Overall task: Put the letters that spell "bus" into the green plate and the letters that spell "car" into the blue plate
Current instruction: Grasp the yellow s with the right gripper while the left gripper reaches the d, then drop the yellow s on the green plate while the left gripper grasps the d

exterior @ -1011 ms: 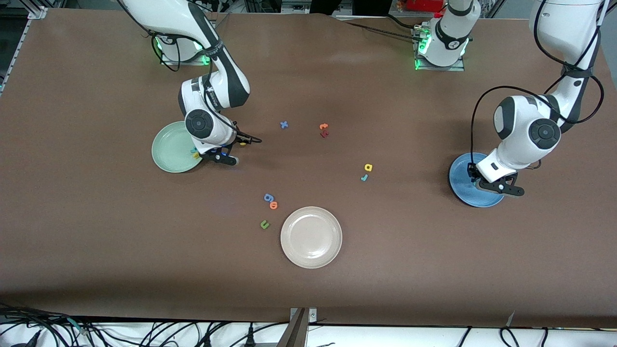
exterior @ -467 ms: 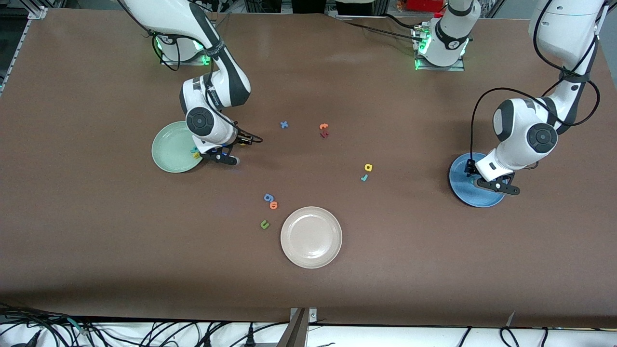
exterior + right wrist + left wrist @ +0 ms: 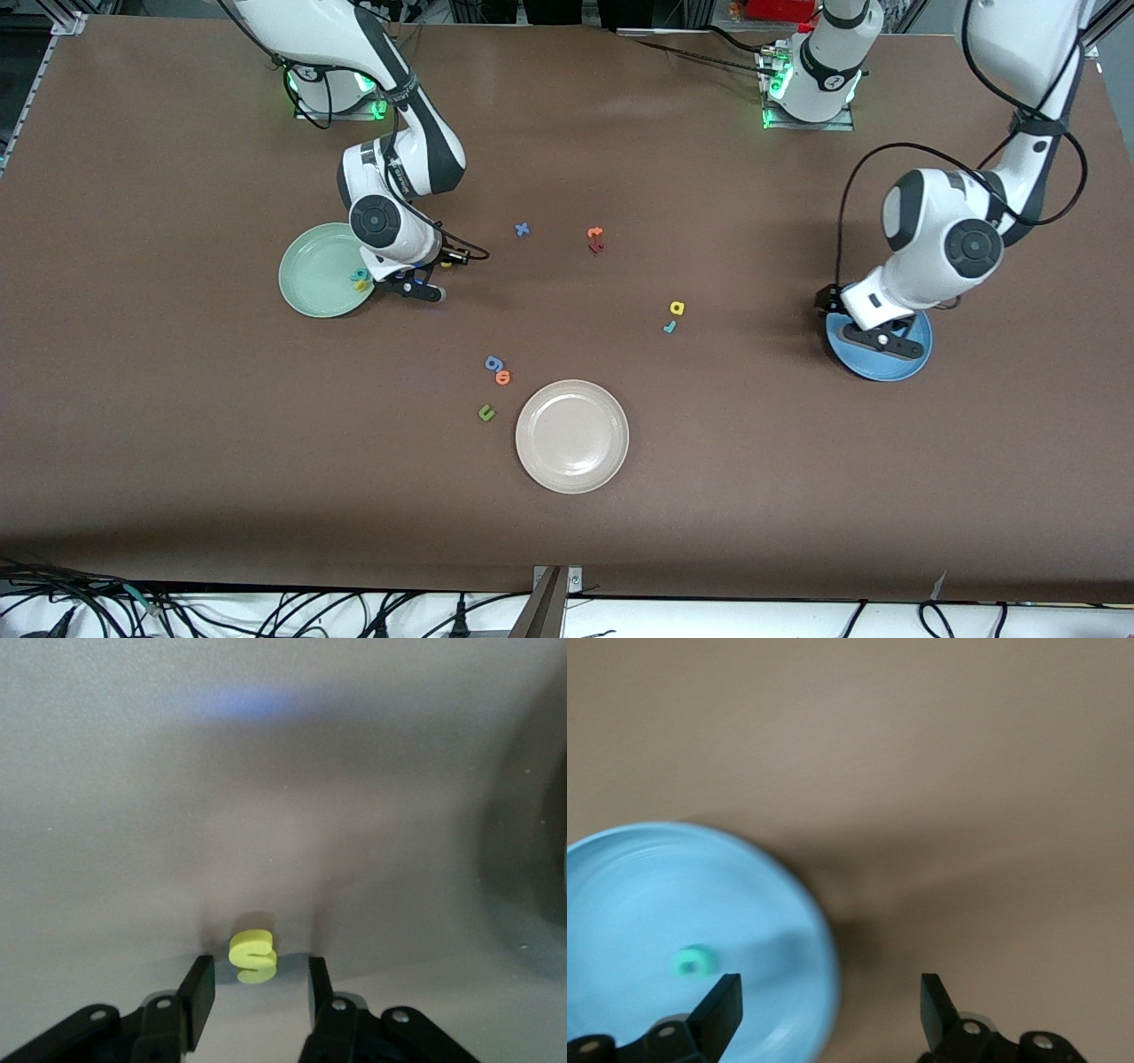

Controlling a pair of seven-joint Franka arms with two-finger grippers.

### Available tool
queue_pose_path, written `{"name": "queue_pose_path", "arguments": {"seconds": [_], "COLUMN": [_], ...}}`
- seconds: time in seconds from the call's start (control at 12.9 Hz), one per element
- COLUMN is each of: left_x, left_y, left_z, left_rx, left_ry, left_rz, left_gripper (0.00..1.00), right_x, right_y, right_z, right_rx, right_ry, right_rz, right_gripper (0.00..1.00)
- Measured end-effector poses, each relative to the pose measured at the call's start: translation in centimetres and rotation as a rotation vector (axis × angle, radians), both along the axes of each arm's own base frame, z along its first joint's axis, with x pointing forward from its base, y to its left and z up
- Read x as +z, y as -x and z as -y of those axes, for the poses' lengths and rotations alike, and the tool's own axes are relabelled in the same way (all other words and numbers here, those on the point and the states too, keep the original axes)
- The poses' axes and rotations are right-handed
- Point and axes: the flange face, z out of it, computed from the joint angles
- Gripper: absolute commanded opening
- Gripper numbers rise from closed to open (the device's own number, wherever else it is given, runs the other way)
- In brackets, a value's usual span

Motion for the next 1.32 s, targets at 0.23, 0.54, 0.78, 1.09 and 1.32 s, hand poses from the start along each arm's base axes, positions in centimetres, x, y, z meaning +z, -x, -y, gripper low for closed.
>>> {"name": "queue_pose_path", "arguments": {"seconds": [0.23, 0.54, 0.78, 1.09, 1.32], "left_x": [2.1, 0.5, -2.1, -6.7, -6.9], "left_y": [0.6, 2.0, 1.1, 1.7, 2.1], "left_z": [8.5, 18.4, 22.1, 24.4, 25.2], "left_rx": [0.118, 0.208, 0.198, 0.110, 0.083], "left_ry": [-0.011, -0.020, -0.009, -0.022, -0.019], "left_rz": [0.005, -0.003, 0.012, 0.063, 0.068], "left_gripper": [0.87, 0.87, 0.88, 0.87, 0.87], "right_x": [-0.2, -0.1, 0.0, 4.3, 7.1], "right_y": [0.0, 0.0, 0.1, -2.5, -5.2], "right_z": [0.0, 0.0, -0.1, 3.3, 10.9], "right_rx": [-0.001, 0.000, 0.005, 0.090, 0.193], "right_ry": [0.000, 0.000, 0.000, -0.011, -0.048], "right_rz": [0.005, 0.006, -0.005, -0.089, -0.101], "right_gripper": [0.27, 0.09, 0.09, 0.09, 0.10]}}
